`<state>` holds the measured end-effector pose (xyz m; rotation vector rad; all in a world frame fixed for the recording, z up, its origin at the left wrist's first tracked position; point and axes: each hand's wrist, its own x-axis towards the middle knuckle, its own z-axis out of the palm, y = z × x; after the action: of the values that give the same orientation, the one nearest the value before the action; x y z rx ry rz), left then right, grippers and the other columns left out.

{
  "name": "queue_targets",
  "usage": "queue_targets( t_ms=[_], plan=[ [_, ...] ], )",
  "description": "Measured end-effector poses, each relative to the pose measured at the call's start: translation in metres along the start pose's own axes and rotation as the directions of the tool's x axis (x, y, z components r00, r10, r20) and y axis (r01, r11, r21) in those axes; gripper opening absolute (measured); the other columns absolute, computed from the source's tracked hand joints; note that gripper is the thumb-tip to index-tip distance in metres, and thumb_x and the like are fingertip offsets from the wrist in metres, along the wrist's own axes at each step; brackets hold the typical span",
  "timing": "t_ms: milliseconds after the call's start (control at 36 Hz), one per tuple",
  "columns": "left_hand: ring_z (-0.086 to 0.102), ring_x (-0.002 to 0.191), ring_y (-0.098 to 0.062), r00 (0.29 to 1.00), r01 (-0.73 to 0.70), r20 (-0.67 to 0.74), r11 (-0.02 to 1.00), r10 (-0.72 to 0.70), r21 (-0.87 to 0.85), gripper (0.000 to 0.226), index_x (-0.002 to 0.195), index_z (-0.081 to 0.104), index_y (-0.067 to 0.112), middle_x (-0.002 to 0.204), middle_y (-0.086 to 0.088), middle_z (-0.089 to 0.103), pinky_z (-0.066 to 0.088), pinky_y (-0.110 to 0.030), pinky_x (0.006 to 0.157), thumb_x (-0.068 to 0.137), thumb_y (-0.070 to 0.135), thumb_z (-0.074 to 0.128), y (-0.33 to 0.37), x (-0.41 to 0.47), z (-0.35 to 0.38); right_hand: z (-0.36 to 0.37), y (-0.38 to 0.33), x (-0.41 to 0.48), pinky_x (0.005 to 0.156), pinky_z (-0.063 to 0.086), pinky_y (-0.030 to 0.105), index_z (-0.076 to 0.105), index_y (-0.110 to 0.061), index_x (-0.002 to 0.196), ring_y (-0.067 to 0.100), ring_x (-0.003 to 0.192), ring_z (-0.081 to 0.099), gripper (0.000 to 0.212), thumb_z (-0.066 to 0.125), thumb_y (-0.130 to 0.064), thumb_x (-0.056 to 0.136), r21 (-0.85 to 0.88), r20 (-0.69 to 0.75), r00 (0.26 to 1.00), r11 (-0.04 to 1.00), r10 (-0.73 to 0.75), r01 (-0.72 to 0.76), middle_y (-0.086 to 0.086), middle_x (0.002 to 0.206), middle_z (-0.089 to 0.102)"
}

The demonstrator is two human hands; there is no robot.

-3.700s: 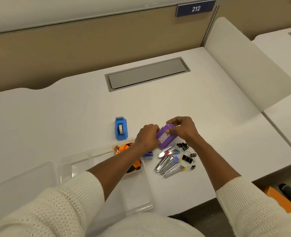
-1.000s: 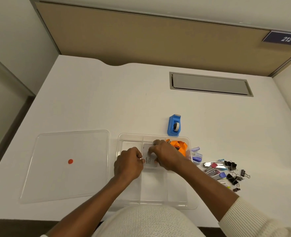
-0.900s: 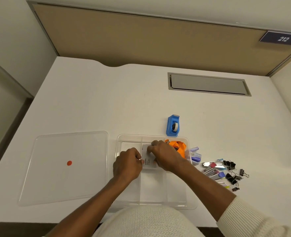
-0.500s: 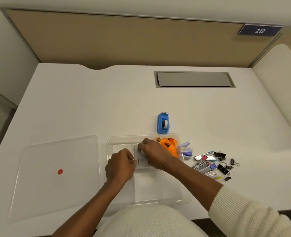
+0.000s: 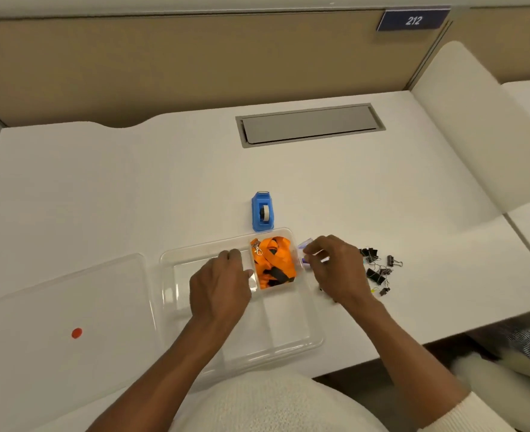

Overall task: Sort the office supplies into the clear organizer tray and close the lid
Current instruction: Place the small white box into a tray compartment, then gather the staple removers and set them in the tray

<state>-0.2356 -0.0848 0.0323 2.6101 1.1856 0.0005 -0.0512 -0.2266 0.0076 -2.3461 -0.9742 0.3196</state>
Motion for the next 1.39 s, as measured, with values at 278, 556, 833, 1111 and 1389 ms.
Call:
queue_targets(
  t_ms=[278,556,833,1111,1389],
  plan=[
    [0.055,0.108,-0.022,0.855,-0.500,0.070,0.854,0.513,-0.145,0.033,0.117,0.063,0.015,0.115,-0.002,0.067,0.046,-0.035,0.078,0.094,0.037,0.069,0.106,0.035,0.035,-0.013,0.084,-0.056,0.077,0.049,0.036,0.053,-0.023,0.108,0.022,0.078,0.068,0.049,0.068,-0.063,0.084,0.043,-0.114,0.768,0.775,0.631,-0.630,-0.003,0.080,0.073],
    [0.055,0.107,-0.030,0.720,-0.664,0.338,0.743,0.606,0.084,0.037,0.114,0.057,0.009,0.114,-0.012,0.065,0.042,-0.038,0.086,0.088,0.030,0.071,0.166,0.075,0.076,0.006,0.084,-0.053,0.079,0.042,0.039,0.052,-0.021,0.114,0.030,0.096,0.067,0.059,0.063,-0.070,0.084,0.084,-0.130,0.746,0.757,0.653,-0.648,0.005,0.096,0.073],
    [0.056,0.112,-0.032,0.755,-0.582,0.416,0.811,0.507,0.067,0.039,0.110,0.059,0.011,0.114,-0.011,0.064,0.037,-0.040,0.088,0.088,0.043,0.062,0.178,0.089,0.100,0.005,0.080,-0.048,0.079,0.046,0.039,0.055,-0.020,0.124,0.040,0.100,0.062,0.051,0.065,-0.054,0.087,0.066,-0.094,0.728,0.734,0.679,-0.676,0.011,0.114,0.054],
    [0.054,0.111,-0.032,0.807,-0.486,0.403,0.873,0.431,0.039,0.051,0.115,0.057,0.007,0.117,-0.015,0.063,0.042,-0.039,0.090,0.083,0.045,0.068,0.187,0.086,0.108,0.007,0.087,-0.044,0.069,0.044,0.034,0.046,-0.020,0.112,0.030,0.089,0.062,0.054,0.076,-0.047,0.076,0.085,-0.066,0.743,0.746,0.666,-0.661,0.007,0.104,0.060],
    [0.062,0.104,-0.032,0.806,-0.457,0.432,0.889,0.405,0.019,0.055,0.118,0.051,0.005,0.113,-0.016,0.064,0.043,-0.035,0.080,0.078,0.030,0.078,0.202,0.081,0.104,0.004,0.093,-0.053,0.074,0.046,0.033,0.050,-0.024,0.115,0.025,0.087,0.060,0.051,0.080,-0.037,0.076,0.144,-0.054,0.750,0.748,0.660,-0.648,0.004,0.101,0.062]
  ],
)
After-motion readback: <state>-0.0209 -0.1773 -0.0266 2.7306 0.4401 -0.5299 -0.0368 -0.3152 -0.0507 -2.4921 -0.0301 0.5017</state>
